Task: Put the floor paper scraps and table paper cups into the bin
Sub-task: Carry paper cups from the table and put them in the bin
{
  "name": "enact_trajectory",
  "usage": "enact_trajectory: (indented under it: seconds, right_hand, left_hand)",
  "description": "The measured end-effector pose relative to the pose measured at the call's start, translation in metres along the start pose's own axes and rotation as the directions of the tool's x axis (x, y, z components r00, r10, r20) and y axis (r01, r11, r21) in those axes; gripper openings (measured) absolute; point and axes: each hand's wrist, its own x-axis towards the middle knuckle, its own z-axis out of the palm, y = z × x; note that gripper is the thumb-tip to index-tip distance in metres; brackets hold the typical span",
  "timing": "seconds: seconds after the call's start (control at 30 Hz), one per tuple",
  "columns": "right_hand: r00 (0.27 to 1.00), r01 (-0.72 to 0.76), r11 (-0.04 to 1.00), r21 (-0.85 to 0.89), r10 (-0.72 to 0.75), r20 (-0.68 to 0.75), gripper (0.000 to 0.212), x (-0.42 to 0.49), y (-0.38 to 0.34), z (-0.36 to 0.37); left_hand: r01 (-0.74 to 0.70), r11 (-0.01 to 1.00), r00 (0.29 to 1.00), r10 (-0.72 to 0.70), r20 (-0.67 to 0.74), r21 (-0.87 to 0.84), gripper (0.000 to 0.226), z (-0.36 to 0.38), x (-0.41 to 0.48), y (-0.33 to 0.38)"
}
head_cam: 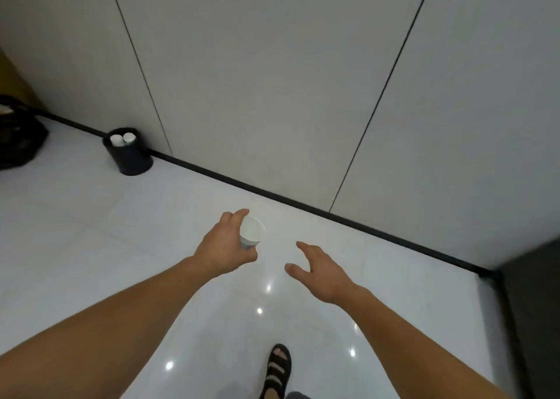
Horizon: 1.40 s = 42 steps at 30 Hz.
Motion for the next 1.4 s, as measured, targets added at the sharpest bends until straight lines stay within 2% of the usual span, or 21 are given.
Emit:
enact_trajectory:
  seconds: [0.17,0.27,0.47,0.57,0.77,0.97,1.13,1.4]
  right_hand:
    - [0.98,0.177,0.979,-0.105,-0.165,0.115,0.076,0.101,-0.072,-0.019]
    - [0.957,0.243,0.96,-0.14,-0.213,0.197,0.077,0.148,-0.115,-0.017]
    - [0.908,0.37,0.896,-0.245,-0.292,0.301,0.077,0.25,-0.199,0.004]
    - [0.904,0.376,0.885,-0.275,-0.285,0.319,0.078,0.297,-0.244,0.017]
    - [0.909,0.371,0.871,-0.322,-0.269,0.318,0.078,0.386,-0.334,0.035]
    - [0.896,0.397,0.862,-0.314,-0.29,0.336,0.077,0.468,-0.407,0.051]
    - [0.867,0.436,0.844,-0.313,-0.3,0.397,0.077,0.566,-0.462,0.064]
    - [0.804,0.543,0.794,-0.272,-0.4,0.44,0.077,0.731,-0.574,0.066]
  left_hand:
    - [0.194,0.981,0.974,-0.192,-0.118,0.002,0.086,-0.063,0.038,-0.054]
    - [0.304,0.952,0.94,-0.304,-0.156,-0.023,0.087,-0.091,0.049,-0.089]
    - [0.44,0.895,0.86,-0.443,-0.255,-0.073,0.086,-0.142,0.091,-0.172]
    - [0.446,0.89,0.848,-0.456,-0.269,-0.1,0.084,-0.173,0.127,-0.218]
    - [0.375,0.918,0.87,-0.398,-0.292,-0.132,0.086,-0.246,0.2,-0.284]
    - [0.413,0.902,0.86,-0.431,-0.275,-0.122,0.094,-0.305,0.259,-0.349]
    - [0.458,0.883,0.838,-0.468,-0.282,-0.104,0.094,-0.344,0.33,-0.406]
    - [0.555,0.829,0.757,-0.54,-0.367,-0.076,0.089,-0.439,0.446,-0.487]
